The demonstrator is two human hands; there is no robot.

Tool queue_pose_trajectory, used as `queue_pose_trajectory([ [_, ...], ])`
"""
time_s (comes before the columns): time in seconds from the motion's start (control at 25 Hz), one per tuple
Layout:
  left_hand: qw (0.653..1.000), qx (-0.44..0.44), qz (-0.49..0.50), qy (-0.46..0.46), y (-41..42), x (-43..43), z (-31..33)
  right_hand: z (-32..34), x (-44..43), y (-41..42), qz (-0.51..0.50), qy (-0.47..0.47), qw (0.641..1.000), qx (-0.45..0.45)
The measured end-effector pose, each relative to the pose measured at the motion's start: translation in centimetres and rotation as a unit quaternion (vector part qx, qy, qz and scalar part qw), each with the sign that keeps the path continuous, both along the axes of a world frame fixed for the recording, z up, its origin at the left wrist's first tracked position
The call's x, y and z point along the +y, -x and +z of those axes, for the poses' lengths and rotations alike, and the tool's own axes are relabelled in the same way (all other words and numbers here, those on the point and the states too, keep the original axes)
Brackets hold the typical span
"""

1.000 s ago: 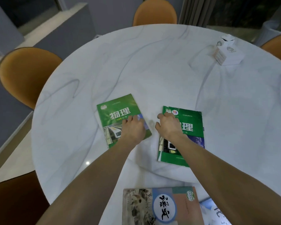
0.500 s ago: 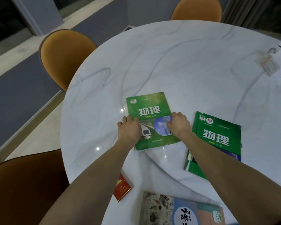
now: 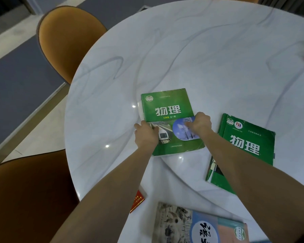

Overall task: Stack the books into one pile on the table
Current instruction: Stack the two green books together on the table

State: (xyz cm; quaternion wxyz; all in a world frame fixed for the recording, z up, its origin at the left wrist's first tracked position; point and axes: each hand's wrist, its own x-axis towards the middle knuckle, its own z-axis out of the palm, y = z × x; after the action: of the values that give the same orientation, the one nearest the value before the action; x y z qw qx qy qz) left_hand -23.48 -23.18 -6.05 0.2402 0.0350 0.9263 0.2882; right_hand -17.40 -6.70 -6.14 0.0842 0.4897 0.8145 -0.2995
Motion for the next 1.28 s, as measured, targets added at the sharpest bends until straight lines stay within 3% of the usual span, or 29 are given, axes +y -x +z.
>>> queue_pose_trajectory([
  [0.2, 0.99, -0.034, 0.074, -0.12, 0.1, 0.6, 0.0, -0.1, -0.1, 0.0, -0.023, 0.007, 1.0, 0.011],
  [0.44, 0.966, -0.038, 0.088, -0.241, -0.3, -0.4, -0.2, -0.1, -0.2, -0.6, -0.036, 0.028, 0.998, 0.033],
  [0.64, 0.929, -0.088, 0.131, -0.334, 0.1, -1.2, -0.2, 1.3, 0.0, -1.6, -0.111, 0.121, 0.979, 0.12],
  [0.88, 0.924, -0.1, 0.111, -0.353, -0.5, -0.2, 1.7, 4.0, 0.3, -3.6, -0.177, 0.163, 0.949, 0.203],
  [1.28, 0.948, -0.064, -0.057, -0.307, -6.1, 5.5, 3.2, 5.5, 2.5, -13.6, -0.298, 0.11, 0.913, 0.255],
])
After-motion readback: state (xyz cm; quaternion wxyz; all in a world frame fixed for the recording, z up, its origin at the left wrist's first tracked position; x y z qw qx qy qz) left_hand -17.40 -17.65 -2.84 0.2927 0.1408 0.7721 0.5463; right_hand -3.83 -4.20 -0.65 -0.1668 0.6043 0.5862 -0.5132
